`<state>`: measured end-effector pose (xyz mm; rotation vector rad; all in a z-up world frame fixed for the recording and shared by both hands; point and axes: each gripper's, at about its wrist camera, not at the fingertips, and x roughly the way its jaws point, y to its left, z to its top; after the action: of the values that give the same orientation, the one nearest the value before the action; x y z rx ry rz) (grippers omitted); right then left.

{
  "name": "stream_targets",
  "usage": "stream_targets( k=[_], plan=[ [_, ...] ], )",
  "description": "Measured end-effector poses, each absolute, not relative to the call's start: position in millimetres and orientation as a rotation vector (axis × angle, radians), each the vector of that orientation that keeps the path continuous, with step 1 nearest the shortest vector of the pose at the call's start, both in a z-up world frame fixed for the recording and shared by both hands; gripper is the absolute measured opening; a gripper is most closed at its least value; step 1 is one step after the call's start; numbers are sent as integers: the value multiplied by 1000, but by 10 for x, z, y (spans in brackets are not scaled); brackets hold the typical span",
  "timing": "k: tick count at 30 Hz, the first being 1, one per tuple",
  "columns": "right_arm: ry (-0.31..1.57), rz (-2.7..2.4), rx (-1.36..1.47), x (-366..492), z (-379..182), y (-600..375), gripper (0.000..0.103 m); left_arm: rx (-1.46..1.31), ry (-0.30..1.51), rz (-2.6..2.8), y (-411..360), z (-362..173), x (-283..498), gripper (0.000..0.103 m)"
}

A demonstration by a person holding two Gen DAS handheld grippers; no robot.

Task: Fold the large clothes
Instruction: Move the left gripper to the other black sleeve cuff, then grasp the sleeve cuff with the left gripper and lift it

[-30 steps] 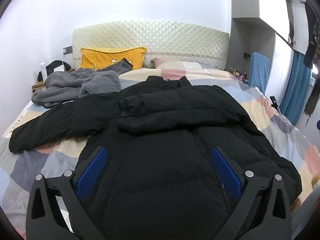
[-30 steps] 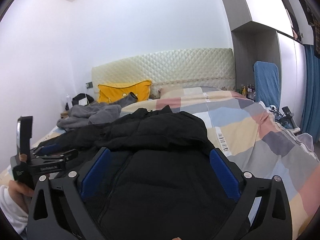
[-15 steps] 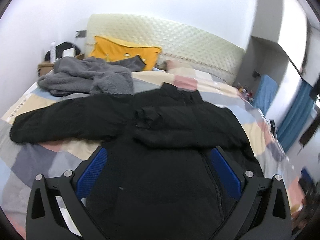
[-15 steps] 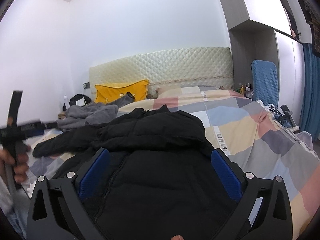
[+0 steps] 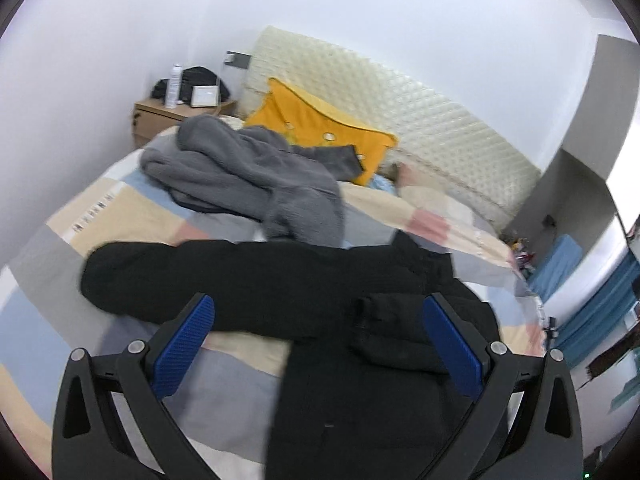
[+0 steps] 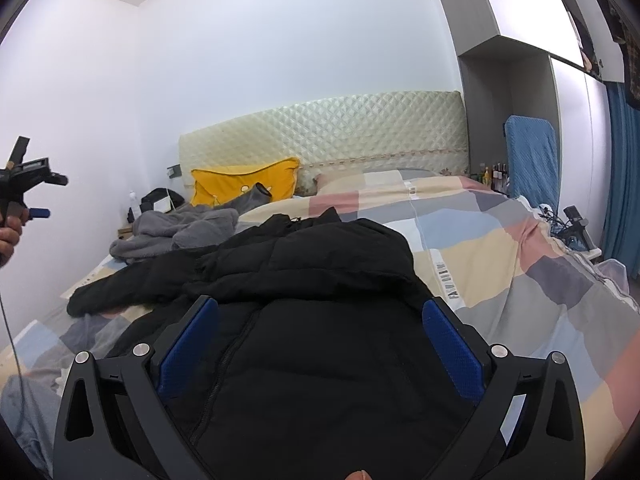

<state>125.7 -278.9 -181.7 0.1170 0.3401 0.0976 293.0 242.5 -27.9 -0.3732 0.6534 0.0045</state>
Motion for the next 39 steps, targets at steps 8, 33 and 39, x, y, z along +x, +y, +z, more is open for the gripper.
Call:
stream_targets(
  k=[8, 33, 39],
  plan=[
    [375, 63, 136, 1372, -1865, -2782, 103, -362, 658, 88, 3251, -497, 2970, 103],
    [529, -84, 131, 1904, -2000, -2484, 103, -944, 790, 245, 5267, -3212, 3603, 100],
    [551, -77, 93, 1979, -2041, -2385, 103, -989, 732, 257, 5272, -3279, 3890, 72]
  ],
)
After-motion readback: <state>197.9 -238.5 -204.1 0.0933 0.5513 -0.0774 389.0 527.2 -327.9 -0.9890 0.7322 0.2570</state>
